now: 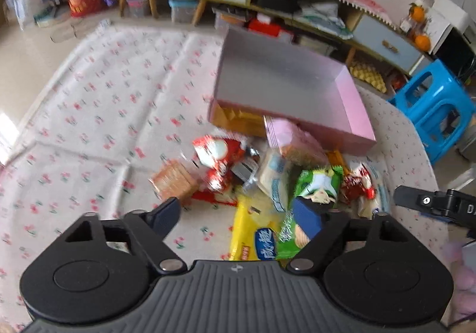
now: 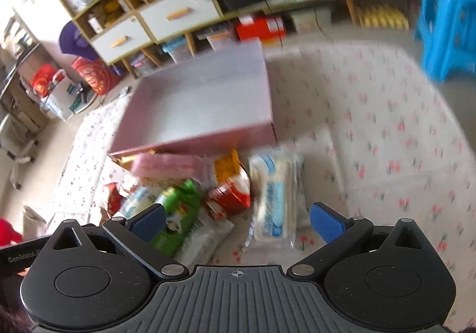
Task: Organize snacks
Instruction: 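Grasp the green chip bag with the left tool while the right tool grasps the white bread bag, then carry both bags into the pink box and open both tools to release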
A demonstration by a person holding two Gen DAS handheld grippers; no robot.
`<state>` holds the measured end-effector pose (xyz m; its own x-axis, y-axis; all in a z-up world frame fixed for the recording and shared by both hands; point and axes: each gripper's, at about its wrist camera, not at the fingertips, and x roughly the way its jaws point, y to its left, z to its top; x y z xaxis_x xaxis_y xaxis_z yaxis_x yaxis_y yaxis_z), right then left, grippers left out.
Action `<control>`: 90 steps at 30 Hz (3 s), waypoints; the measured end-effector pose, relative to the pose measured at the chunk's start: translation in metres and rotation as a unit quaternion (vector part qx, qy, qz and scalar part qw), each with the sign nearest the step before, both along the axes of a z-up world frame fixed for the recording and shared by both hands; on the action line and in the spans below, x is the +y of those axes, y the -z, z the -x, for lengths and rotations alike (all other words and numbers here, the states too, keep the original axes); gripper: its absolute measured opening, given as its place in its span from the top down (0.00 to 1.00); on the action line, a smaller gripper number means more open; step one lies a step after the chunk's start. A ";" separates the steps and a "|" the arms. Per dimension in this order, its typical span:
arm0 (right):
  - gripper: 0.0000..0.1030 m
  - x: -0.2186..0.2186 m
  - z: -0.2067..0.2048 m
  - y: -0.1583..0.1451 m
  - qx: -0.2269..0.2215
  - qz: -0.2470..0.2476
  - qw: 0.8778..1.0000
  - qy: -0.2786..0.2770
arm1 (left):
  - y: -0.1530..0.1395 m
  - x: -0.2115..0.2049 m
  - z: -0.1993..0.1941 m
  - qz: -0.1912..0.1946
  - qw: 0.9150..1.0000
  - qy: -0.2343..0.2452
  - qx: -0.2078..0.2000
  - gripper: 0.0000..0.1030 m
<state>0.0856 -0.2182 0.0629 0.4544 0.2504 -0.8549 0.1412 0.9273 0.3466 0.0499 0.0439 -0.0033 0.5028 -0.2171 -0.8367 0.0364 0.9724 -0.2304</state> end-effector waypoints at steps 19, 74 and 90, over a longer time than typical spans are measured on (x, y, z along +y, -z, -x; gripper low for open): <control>0.31 -0.016 -0.031 0.040 0.071 0.016 0.997 0.029 | 0.016 -0.054 -0.031 0.067 0.992 0.105 0.033 0.60; 0.69 -0.008 -0.088 -0.003 -0.009 -0.060 0.998 0.023 | -0.023 -0.032 -0.085 0.111 0.991 0.047 -0.066 0.61; 0.69 -0.005 -0.149 0.058 -0.059 -0.051 0.997 0.011 | 0.028 -0.017 -0.138 0.083 0.986 -0.001 -0.142 0.61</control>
<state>0.2347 -0.2228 0.0051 0.5570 0.3211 -0.7659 0.1142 0.8838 0.4536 0.1875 0.0273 -0.0316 0.7119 -0.3373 -0.6159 0.1194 0.9224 -0.3672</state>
